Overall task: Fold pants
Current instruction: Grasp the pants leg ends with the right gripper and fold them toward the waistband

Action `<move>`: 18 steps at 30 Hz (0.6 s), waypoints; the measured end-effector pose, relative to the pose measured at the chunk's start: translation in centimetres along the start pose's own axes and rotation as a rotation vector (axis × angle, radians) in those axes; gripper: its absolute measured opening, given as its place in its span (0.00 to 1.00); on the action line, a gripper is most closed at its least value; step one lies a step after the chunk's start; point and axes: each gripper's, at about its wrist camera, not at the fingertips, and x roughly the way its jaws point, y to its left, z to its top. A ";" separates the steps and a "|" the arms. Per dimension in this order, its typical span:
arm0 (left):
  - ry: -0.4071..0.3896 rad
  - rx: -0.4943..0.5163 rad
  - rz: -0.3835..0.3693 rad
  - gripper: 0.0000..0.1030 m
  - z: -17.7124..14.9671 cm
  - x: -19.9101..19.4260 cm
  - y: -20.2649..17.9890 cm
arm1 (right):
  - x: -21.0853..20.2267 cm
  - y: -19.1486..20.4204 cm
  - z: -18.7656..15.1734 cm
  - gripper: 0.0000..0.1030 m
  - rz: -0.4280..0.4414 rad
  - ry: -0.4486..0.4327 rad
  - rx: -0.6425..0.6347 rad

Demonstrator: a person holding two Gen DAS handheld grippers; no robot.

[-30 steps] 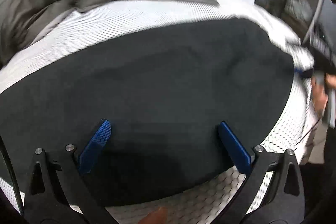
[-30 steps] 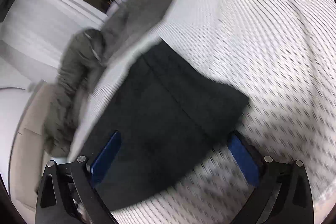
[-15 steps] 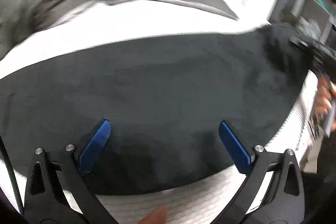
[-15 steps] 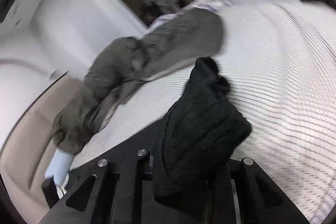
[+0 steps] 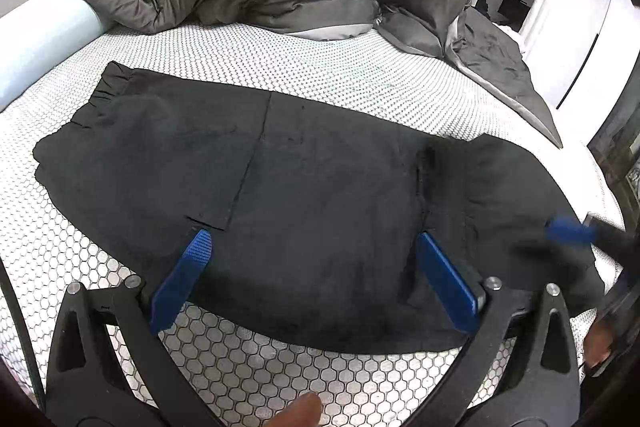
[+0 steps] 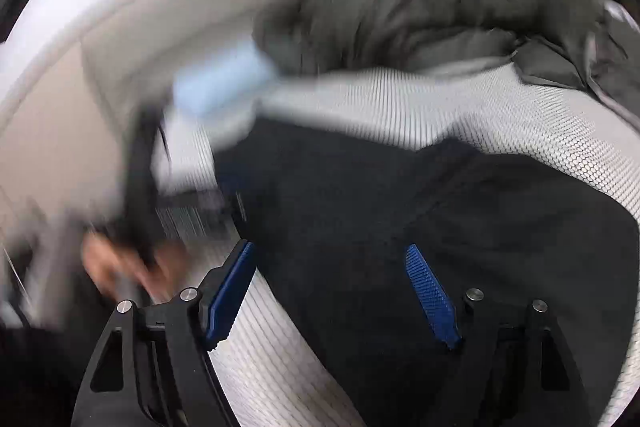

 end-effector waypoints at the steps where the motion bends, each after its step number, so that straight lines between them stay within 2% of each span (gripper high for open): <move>1: -0.003 -0.005 -0.012 0.99 0.1 -0.1 0.1 | 0.1 0.1 -0.8 0.77 -0.049 0.030 -0.030; 3: -0.005 -0.011 -0.050 0.99 0.4 0.4 -0.6 | -1.2 -1.0 -2.5 0.77 -0.079 0.040 -0.003; 5: 0.011 0.002 -0.105 0.99 1.1 1.3 -2.6 | -3.4 -3.6 -4.6 0.79 -0.102 0.026 0.091; 8: 0.065 0.069 -0.155 0.99 0.0 1.8 -5.7 | -6.1 -6.9 -7.6 0.79 -0.197 0.016 0.214; 10: 0.109 0.145 -0.128 0.99 -0.9 2.7 -7.6 | -7.3 -8.4 -10.2 0.79 -0.227 0.034 0.275; 12: 0.171 0.225 -0.059 0.96 -1.9 4.2 -8.8 | -8.1 -9.8 -12.4 0.79 -0.260 0.082 0.300; 14: 0.207 0.251 -0.030 0.95 -2.5 4.8 -9.0 | -9.2 -9.8 -14.0 0.78 -0.288 0.111 0.298; 16: 0.212 0.254 -0.052 0.95 -2.7 4.4 -8.4 | -10.8 -9.9 -14.8 0.79 -0.272 0.083 0.306; 18: 0.196 0.212 -0.090 0.95 -2.4 3.8 -7.5 | -12.1 -10.2 -14.8 0.79 -0.252 0.041 0.334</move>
